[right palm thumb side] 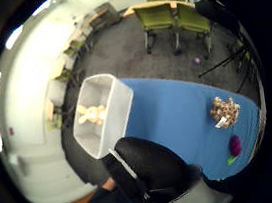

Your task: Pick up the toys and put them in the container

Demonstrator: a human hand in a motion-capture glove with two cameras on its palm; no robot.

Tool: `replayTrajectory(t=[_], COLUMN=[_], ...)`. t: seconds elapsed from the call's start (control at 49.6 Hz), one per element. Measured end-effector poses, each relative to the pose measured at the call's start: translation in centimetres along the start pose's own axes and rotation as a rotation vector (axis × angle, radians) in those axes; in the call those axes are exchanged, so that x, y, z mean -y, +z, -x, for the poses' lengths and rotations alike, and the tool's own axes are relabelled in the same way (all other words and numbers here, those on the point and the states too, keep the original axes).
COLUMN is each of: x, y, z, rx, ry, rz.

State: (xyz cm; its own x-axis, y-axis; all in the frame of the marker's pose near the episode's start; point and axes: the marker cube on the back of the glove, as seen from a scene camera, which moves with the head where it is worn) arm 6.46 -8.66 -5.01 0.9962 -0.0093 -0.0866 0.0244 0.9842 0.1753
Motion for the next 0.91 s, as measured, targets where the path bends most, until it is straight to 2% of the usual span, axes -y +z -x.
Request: replayTrajectory(t=[0.242, 0.625, 0.908], x=[-0.4, -1.4, -4.0], y=[7.3, 22.6, 27.8], z=[-9.2, -14.0, -15.6], rx=[-0.008, 0.069, 0.117], ry=[0.113, 0.167, 0.202], rz=[0.053, 0.285, 0.439])
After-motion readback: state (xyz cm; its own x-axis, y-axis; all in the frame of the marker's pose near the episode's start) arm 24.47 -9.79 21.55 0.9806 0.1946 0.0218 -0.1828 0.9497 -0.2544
